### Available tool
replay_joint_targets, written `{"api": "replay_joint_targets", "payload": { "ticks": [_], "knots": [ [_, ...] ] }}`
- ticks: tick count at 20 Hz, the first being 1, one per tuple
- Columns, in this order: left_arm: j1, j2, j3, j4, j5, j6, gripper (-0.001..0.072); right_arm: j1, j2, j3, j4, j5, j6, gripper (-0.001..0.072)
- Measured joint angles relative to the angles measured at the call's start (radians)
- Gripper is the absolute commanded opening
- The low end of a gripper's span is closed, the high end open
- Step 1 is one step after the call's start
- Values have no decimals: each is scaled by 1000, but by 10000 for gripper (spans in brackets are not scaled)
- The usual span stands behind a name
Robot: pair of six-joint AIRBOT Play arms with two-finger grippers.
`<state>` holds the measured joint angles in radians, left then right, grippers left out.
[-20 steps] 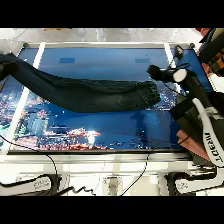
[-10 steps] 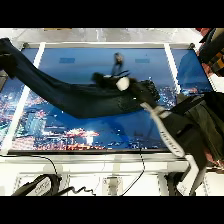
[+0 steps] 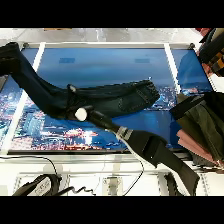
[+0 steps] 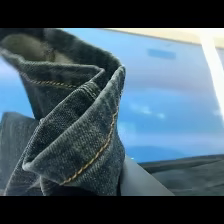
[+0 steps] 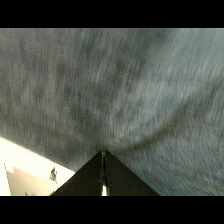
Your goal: Fold the clothes and pants, and hang the long-sleeved shirts on hangers.
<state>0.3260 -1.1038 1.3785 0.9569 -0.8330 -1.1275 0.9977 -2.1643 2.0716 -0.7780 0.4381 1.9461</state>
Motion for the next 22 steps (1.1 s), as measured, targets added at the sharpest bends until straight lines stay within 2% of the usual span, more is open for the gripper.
{"api": "replay_joint_targets", "payload": {
  "ticks": [3,6,11,15,16,17,18,20,22],
  "knots": [
    [0,0,0,-55,-13,-15,31,9,-5,6,-37,23,3,32],
    [-5,-16,-3,-76,-95,-17,31,-64,26,8,-109,126,-14,32],
    [-71,-79,-82,-71,-227,-13,30,-320,137,9,-243,363,-71,32],
    [-223,-110,-216,-93,-185,-10,32,-534,235,-7,-295,469,-127,33],
    [-268,-117,-243,-99,-163,-10,137,-575,254,-13,-295,492,-135,33],
    [-312,-124,-264,-102,-145,-10,405,-612,270,-18,-301,510,-141,32],
    [-355,-132,-281,-107,-130,-10,618,-649,286,-21,-305,531,-146,33],
    [-415,-140,-301,-113,-109,-10,635,-698,304,-26,-318,563,-156,33],
    [-428,-131,-311,-100,-105,-10,600,-727,314,-28,-320,598,-178,33]
  ]
}}
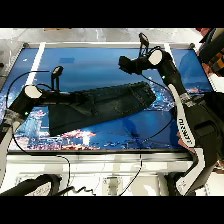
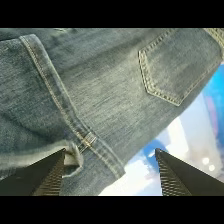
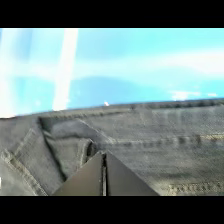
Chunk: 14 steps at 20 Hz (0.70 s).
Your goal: Fold the clothes and pants, and hang the long-sleeved shirts on hangers.
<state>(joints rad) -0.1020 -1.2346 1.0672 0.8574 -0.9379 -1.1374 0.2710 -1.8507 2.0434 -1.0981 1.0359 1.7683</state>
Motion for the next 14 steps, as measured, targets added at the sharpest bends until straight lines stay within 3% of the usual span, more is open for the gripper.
{"api": "replay_joint_targets", "payload": {
  "ticks": [4,9,14],
  "knots": [
    [127,61,-9,142,-32,-38,598,-25,8,-2,-20,42,-40,33],
    [452,79,-56,307,-130,-64,600,-32,10,-2,-24,64,-56,33],
    [636,-36,-164,168,-154,121,603,-10,10,-2,-11,69,-61,33]
  ]
}}
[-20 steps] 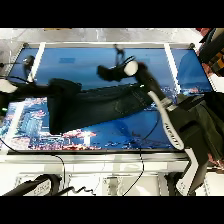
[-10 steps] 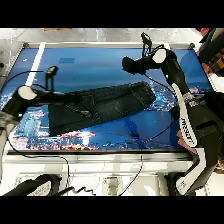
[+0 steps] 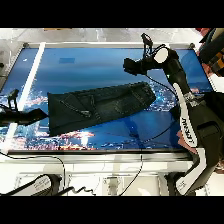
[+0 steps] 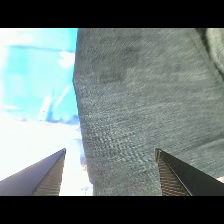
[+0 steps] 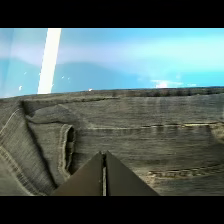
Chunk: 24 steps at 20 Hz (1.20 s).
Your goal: Fold the clothes and pants, and hang the long-sleeved shirts on hangers.
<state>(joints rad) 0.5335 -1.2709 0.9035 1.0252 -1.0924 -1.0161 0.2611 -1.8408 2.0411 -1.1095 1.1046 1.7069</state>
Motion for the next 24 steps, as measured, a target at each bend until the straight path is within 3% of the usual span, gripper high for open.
{"api": "replay_joint_targets", "payload": {
  "ticks": [4,7,11,12,15,18,21,24],
  "knots": [
    [35,-127,-27,-159,67,150,601,48,0,0,3,0,-42,32],
    [32,-192,-32,-262,105,233,532,84,0,0,4,0,-92,33],
    [-31,-224,-34,-329,152,278,262,105,0,0,-11,-4,-136,32],
    [-55,-228,-34,-338,169,283,36,105,0,0,-15,-4,-142,32],
    [-112,-227,-15,-349,188,282,29,106,0,0,-27,-4,-151,33],
    [-137,-189,47,-346,163,195,27,106,0,0,-55,1,-155,33],
    [-159,-122,185,-257,73,-15,28,106,0,0,-98,5,-157,33],
    [-212,-67,396,-114,-103,-214,27,106,0,0,-130,9,-158,33]
  ]
}}
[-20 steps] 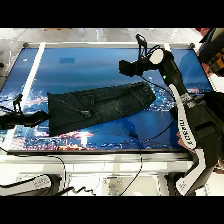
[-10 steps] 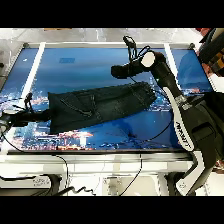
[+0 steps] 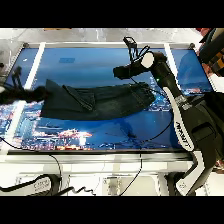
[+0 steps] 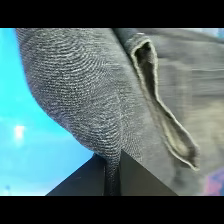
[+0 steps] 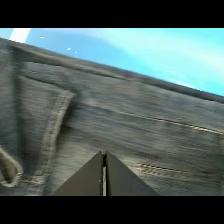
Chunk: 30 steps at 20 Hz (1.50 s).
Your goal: Fold the clothes and pants, and hang the long-sleeved shirts on hangers.
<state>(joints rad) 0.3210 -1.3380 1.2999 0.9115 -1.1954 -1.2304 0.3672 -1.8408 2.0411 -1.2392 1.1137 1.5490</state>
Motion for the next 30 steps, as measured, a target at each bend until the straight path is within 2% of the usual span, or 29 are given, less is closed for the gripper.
{"api": "replay_joint_targets", "payload": {
  "ticks": [4,7,10,13,17,21,25,30],
  "knots": [
    [-130,34,305,244,-245,-190,29,0,0,-6,-19,3,0,32],
    [-234,47,447,387,-334,-260,30,2,0,-35,-13,3,0,32],
    [-322,55,507,455,-378,-289,30,18,-5,-83,36,-11,9,32],
    [-381,57,529,485,-398,-302,31,76,-30,-128,170,-78,27,32],
    [-407,58,537,502,-405,-308,31,247,-99,-151,295,-232,66,32],
    [-414,43,539,508,-416,-311,31,440,-171,-158,327,-353,146,32],
    [-421,8,529,472,-386,-311,31,502,-188,-159,260,-362,190,32],
    [-500,-63,520,389,-286,-311,31,335,-112,-160,-16,-197,263,32]
  ]
}}
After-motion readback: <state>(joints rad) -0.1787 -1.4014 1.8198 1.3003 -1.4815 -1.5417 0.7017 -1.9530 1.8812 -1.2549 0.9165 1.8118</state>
